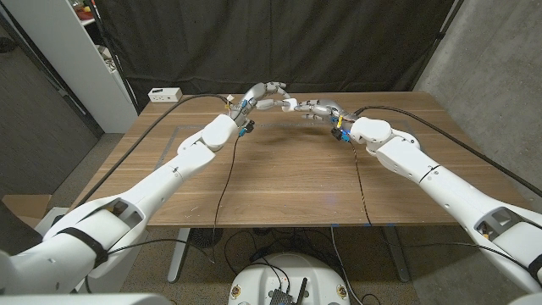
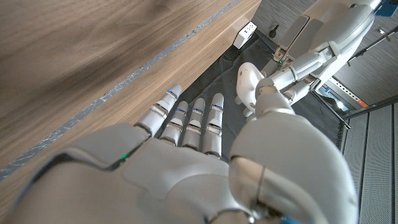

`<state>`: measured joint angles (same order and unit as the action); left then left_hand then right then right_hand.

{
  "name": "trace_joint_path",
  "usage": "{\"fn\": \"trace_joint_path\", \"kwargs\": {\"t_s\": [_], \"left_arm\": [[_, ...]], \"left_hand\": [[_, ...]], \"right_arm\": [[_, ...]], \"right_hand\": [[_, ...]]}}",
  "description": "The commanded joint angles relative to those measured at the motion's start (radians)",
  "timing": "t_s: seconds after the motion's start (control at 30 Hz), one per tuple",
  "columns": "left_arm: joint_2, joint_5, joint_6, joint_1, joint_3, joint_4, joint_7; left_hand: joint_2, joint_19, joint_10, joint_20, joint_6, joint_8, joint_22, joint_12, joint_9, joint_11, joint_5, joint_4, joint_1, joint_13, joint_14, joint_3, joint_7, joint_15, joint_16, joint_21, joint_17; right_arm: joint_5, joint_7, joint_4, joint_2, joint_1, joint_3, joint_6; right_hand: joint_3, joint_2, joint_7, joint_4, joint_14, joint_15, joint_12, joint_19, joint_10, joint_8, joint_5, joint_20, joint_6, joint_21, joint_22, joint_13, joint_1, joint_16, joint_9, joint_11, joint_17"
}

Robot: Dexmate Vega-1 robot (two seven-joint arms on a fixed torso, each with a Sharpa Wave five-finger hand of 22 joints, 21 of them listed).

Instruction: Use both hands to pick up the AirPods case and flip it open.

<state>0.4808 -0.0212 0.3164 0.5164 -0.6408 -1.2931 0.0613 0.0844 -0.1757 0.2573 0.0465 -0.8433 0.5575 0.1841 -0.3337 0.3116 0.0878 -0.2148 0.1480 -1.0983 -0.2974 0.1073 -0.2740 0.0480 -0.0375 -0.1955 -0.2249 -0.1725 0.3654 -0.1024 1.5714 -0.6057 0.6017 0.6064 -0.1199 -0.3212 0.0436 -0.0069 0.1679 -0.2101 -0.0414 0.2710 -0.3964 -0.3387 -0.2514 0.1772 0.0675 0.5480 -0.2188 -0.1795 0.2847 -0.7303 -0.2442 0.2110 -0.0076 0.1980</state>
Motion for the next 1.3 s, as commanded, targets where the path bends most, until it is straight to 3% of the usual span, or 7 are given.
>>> {"fn": "trace_joint_path", "kwargs": {"t_s": [0.03,0.47,0.83,1.3], "left_arm": [[-0.011,0.010,0.012,-0.003,-0.004,0.018,0.018],[-0.022,-0.005,0.016,0.010,-0.001,0.027,0.027],[-0.023,-0.011,0.008,0.021,-0.005,0.023,0.026],[-0.017,-0.020,-0.003,0.034,-0.003,0.008,0.020]], "left_hand": [[0.006,-0.011,0.006,-0.002,-0.038,0.002,0.002,-0.002,0.219,0.000,-0.006,-0.002,-0.008,-0.002,0.009,0.004,-0.028,-0.055,0.004,0.005,0.000],[0.009,-0.014,0.012,-0.002,-0.038,-0.001,0.002,-0.002,0.220,-0.001,-0.006,-0.006,-0.013,-0.003,0.015,0.013,-0.026,-0.056,0.004,0.005,0.000],[0.010,-0.015,0.013,-0.002,-0.038,-0.004,0.002,-0.001,0.221,0.000,-0.005,-0.008,-0.015,-0.004,0.017,0.020,-0.021,-0.056,0.004,0.006,0.000],[0.013,-0.015,0.014,-0.002,-0.032,-0.010,0.003,0.000,0.220,0.000,-0.004,-0.012,-0.016,-0.004,0.017,0.030,-0.016,-0.057,0.006,0.006,-0.001]], "right_arm": [[-0.019,-0.002,-0.001,0.025,-0.028,0.024,-0.017],[-0.012,0.010,-0.009,0.051,-0.023,0.024,0.001],[0.000,0.026,-0.003,0.060,-0.010,0.011,0.022],[0.023,0.032,-0.014,0.076,0.011,0.002,0.060]], "right_hand": [[0.000,0.004,0.004,-0.005,-0.038,-0.007,0.021,-0.027,-0.048,-0.012,0.002,-0.008,0.039,-0.008,-0.002,0.006,-0.025,-0.014,0.004,0.000,0.002],[0.004,0.005,0.015,-0.008,-0.093,-0.024,0.037,-0.049,-0.103,-0.034,0.001,-0.013,0.101,-0.011,-0.002,0.013,-0.045,-0.032,0.012,-0.003,0.005],[0.005,0.023,0.003,-0.010,-0.152,-0.054,0.054,-0.077,-0.159,-0.068,0.004,-0.028,0.186,-0.016,-0.004,0.022,-0.070,-0.058,0.028,-0.012,0.015],[-0.019,0.081,-0.056,0.006,-0.235,-0.125,0.101,-0.109,-0.282,-0.148,0.013,-0.066,0.332,-0.021,-0.008,0.050,-0.195,-0.105,0.087,-0.077,0.033]]}}
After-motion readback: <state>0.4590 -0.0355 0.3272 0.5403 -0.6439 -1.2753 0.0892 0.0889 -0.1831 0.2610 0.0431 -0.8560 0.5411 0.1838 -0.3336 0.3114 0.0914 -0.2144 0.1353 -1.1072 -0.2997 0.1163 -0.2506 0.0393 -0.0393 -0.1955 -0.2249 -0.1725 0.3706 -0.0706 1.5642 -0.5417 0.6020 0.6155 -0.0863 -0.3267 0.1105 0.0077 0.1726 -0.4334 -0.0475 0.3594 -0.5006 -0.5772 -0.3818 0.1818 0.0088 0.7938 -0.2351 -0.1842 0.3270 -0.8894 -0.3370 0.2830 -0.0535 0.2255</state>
